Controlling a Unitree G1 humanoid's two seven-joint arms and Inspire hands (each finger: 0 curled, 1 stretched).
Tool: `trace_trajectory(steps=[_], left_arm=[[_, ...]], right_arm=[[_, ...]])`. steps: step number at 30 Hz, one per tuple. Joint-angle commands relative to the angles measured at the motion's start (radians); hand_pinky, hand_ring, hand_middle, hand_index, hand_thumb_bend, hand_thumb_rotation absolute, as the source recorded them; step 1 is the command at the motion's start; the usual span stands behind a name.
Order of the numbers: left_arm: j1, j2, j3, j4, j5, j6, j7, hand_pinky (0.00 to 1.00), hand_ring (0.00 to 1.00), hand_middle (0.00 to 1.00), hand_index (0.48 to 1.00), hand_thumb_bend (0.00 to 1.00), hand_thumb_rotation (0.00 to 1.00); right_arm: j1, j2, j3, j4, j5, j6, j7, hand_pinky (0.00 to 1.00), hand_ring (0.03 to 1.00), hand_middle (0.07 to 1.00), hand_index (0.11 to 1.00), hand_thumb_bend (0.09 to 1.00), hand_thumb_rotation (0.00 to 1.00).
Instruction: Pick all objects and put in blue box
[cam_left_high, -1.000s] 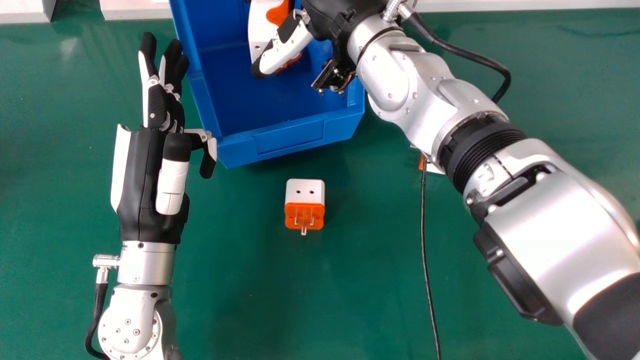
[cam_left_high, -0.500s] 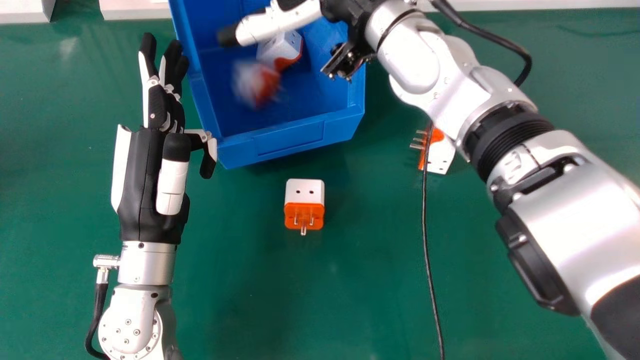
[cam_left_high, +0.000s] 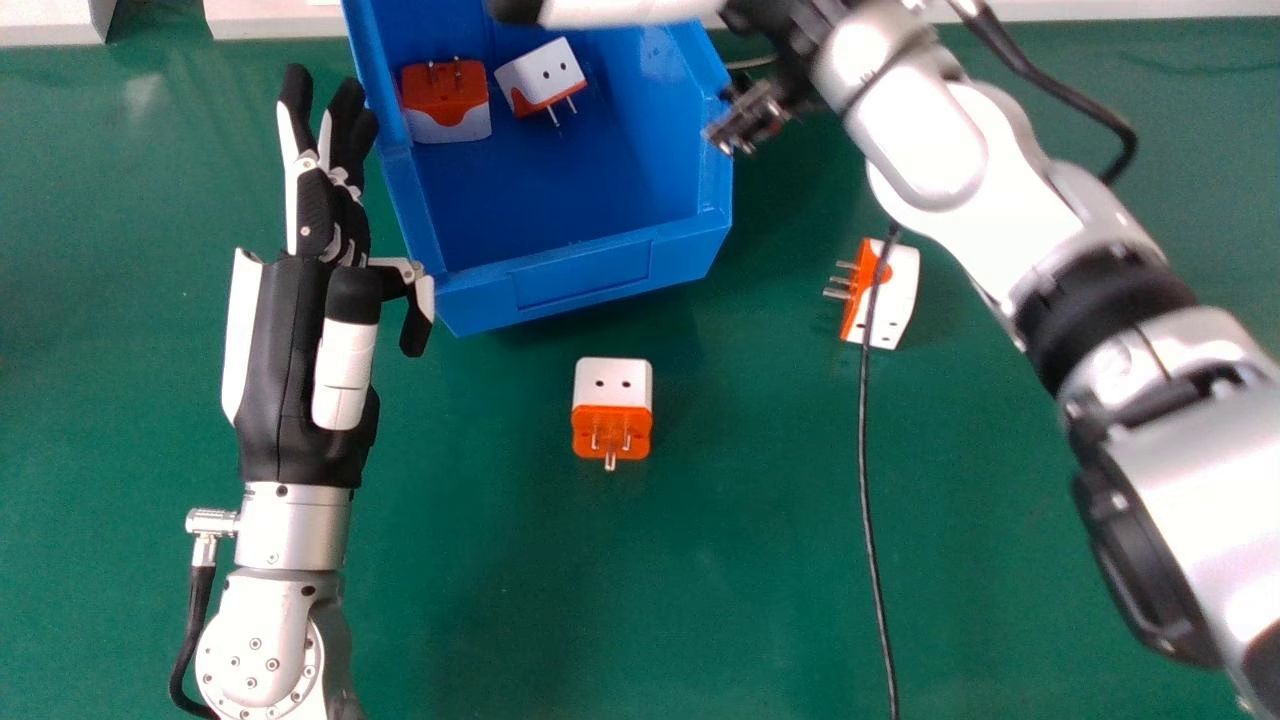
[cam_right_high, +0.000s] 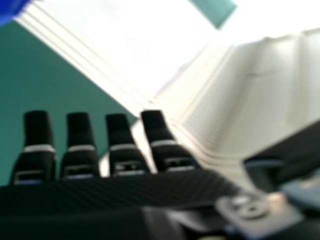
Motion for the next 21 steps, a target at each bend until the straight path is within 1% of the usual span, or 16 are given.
trace_trajectory(steps=[1, 2, 3, 5, 6, 9, 10, 13, 15, 18, 21], left_arm=[[-0.001, -0.002, -0.003, -0.018, -0.019, -0.015, -0.015, 0.0, 1.0, 1.0, 1.0, 1.0, 0.96], [0.0, -0.003, -0.003, -0.019, -0.023, -0.015, -0.019, 0.0, 1.0, 1.0, 1.0, 1.0, 0.96], [0.001, -0.003, -0.002, -0.019, -0.027, -0.015, -0.023, 0.0, 1.0, 1.0, 1.0, 1.0, 0.96], [0.0, -0.001, 0.001, -0.018, -0.036, -0.016, -0.032, 0.0, 1.0, 1.0, 1.0, 1.0, 0.96], [0.0, -0.001, 0.002, -0.017, -0.04, -0.015, -0.035, 0.0, 1.0, 1.0, 1.0, 1.0, 0.96], [-0.003, 0.0, 0.004, -0.015, -0.048, -0.014, -0.043, 0.0, 1.0, 1.0, 1.0, 1.0, 0.96], [-0.003, -0.001, 0.004, -0.015, -0.049, -0.014, -0.044, 0.0, 1.0, 1.0, 1.0, 1.0, 0.96], [-0.001, 0.0, 0.006, -0.019, -0.045, -0.015, -0.042, 0.0, 1.0, 1.0, 1.0, 1.0, 0.96], [0.001, 0.0, 0.006, -0.023, -0.04, -0.015, -0.04, 0.0, 1.0, 1.0, 1.0, 1.0, 0.96], [0.004, 0.0, 0.005, -0.028, -0.031, -0.016, -0.032, 0.0, 1.0, 1.0, 1.0, 1.0, 0.96], [0.007, 0.002, 0.005, -0.036, -0.031, -0.013, -0.032, 0.0, 1.0, 1.0, 1.0, 1.0, 0.96]], right_arm=[[0.097, -0.05, -0.038, -0.153, 0.022, -0.054, -0.053, 0.74, 0.826, 0.848, 0.834, 0.955, 0.9], [0.136, -0.06, -0.046, -0.201, 0.02, -0.058, -0.061, 0.74, 0.826, 0.848, 0.834, 0.955, 0.9], [0.187, -0.073, -0.058, -0.257, 0.026, -0.07, -0.063, 0.71, 0.81, 0.835, 0.827, 0.948, 0.89], [0.288, -0.102, -0.084, -0.355, 0.047, -0.107, -0.057, 0.67, 0.786, 0.817, 0.816, 0.936, 0.86], [0.339, -0.116, -0.097, -0.398, 0.059, -0.129, -0.053, 0.67, 0.786, 0.817, 0.816, 0.936, 0.86], [0.46, -0.15, -0.126, -0.474, 0.083, -0.183, -0.041, 0.63, 0.766, 0.8, 0.804, 0.914, 0.79], [0.493, -0.161, -0.134, -0.49, 0.092, -0.193, -0.034, 0.63, 0.766, 0.8, 0.804, 0.914, 0.79], [0.58, -0.186, -0.162, -0.532, 0.101, -0.2, -0.026, 0.6, 0.752, 0.79, 0.795, 0.897, 0.72], [0.63, -0.194, -0.178, -0.558, 0.096, -0.197, -0.031, 0.59, 0.746, 0.786, 0.792, 0.889, 0.69], [0.697, -0.191, -0.196, -0.596, 0.09, -0.194, -0.033, 0.58, 0.738, 0.784, 0.789, 0.88, 0.65], [0.753, -0.182, -0.201, -0.624, 0.092, -0.198, -0.03, 0.58, 0.733, 0.78, 0.786, 0.881, 0.63]])
